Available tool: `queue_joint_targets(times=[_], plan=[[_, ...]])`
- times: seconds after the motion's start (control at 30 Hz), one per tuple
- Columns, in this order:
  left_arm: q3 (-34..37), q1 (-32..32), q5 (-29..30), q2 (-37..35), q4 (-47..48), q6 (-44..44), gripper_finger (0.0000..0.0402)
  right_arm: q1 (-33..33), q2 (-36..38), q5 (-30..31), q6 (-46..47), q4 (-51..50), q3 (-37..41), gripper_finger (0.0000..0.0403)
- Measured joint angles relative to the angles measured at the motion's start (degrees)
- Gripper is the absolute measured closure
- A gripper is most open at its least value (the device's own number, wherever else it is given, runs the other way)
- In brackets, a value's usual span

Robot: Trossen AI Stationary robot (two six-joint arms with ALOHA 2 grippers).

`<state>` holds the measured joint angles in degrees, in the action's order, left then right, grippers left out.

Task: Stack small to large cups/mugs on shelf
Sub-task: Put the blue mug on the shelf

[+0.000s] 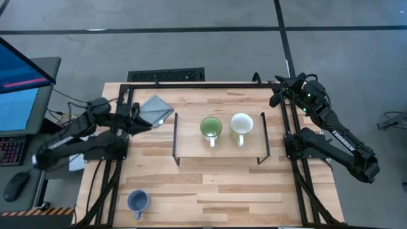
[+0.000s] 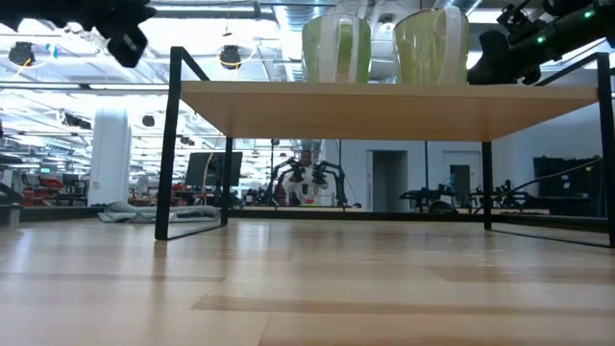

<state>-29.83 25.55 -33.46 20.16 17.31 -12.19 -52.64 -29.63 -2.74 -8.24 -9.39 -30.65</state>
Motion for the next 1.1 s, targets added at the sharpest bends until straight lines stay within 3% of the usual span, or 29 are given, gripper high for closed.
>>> queue_joint_targets(times=[0.17, 0.4, 0.5, 0.67, 0.8, 1.1], plan=[[-0.3, -15.4, 7.9, 7.6, -4.6, 1.3, 0.0340, 0.0, 0.0, 0.0, -1.2, 0.0, 0.0, 0.0182], [-5.3, -34.3, 32.0, 13.1, 7.9, -0.7, 0.0340, 0.0, 0.0, 0.0, -1.3, -0.2, 0.0, 0.0182], [-6.8, -40.5, 38.1, 15.1, 11.0, -4.3, 0.0340, 0.0, 0.0, 0.0, -1.4, -0.4, 0.0, 0.0182], [-7.2, -47.6, 42.7, 18.9, 12.2, -13.3, 0.0340, 0.0, 0.0, 0.0, -1.4, -1.5, 0.0, 0.0182], [-7.2, -49.7, 43.8, 22.0, 12.4, -21.3, 0.0340, 0.0, 0.0, 0.0, -1.5, -1.8, 0.0, 0.0182], [-7.2, -49.9, 43.2, 25.0, 12.5, -20.2, 0.0340, 0.0, 0.0, 0.0, -2.7, -2.0, 0.0, 0.0182]])
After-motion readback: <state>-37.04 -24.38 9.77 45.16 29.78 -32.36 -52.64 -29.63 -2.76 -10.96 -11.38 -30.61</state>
